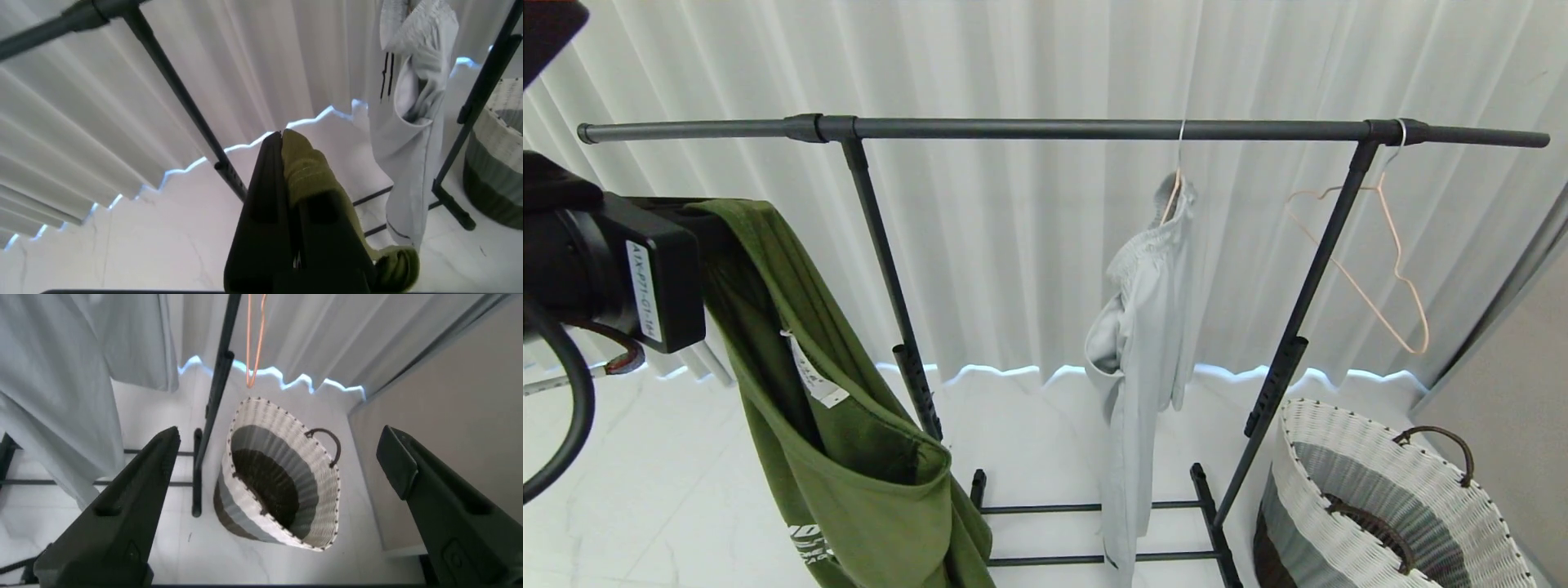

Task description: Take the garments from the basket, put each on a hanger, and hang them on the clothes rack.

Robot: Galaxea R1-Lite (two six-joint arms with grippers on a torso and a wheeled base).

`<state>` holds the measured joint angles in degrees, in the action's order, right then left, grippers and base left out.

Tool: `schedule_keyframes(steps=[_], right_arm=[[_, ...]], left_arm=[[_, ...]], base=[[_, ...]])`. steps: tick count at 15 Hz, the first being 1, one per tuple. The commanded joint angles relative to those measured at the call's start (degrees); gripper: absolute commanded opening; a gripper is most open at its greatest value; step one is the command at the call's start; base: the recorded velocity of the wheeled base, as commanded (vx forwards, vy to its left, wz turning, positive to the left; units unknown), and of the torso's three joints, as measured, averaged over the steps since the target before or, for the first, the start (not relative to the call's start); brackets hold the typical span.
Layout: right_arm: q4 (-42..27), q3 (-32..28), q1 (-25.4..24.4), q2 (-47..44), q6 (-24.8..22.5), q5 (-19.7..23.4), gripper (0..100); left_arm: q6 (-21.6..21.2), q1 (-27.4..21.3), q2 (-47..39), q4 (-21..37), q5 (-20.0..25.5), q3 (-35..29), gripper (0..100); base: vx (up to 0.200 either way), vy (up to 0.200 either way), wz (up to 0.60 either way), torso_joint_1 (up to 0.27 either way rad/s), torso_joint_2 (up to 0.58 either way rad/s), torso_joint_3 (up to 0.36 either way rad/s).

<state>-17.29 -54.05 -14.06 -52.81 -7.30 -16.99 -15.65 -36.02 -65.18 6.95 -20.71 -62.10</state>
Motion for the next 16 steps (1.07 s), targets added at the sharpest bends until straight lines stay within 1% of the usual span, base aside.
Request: schedule_keyframes(steps=[1,5,13,15,16], right_arm=[[1.29,1.85,0.26,-0.28,-0.17,0.03,100],[3.14,4.13,0.87,-0.19,-0.34,-0.06,100],[3.14,4.48,0.96,-0.28,-0.7,0.03,100],[3.84,5.01,0.87,-0.54,-0.52,0.03,100],[5.25,5.63,0.87,-0.8,-0.43,0.12,100]], left_arm=[[0.01,-0.01,0.06,0.08,-0.03,0.14,0],[-0.17,-0.01,-0.03,-0.09,-0.03,0.22,0],[-0.17,-0.1,0.14,-0.18,-0.03,1.37,0],[-0.17,-0.1,0.14,-0.18,-0.03,1.45,0],[-0.17,-0.1,0.14,-0.18,-0.03,1.45,0]], base=[[0.0,0.0,0.0,0.139,-0.3,-0.154],[0.0,0.0,0.0,0.036,-0.08,-0.043],[0.0,-0.2,0.0,0.007,-0.01,0.002],[0.0,0.0,0.0,0.0,0.0,0.0],[0.0,0.0,0.0,0.0,0.0,0.0]])
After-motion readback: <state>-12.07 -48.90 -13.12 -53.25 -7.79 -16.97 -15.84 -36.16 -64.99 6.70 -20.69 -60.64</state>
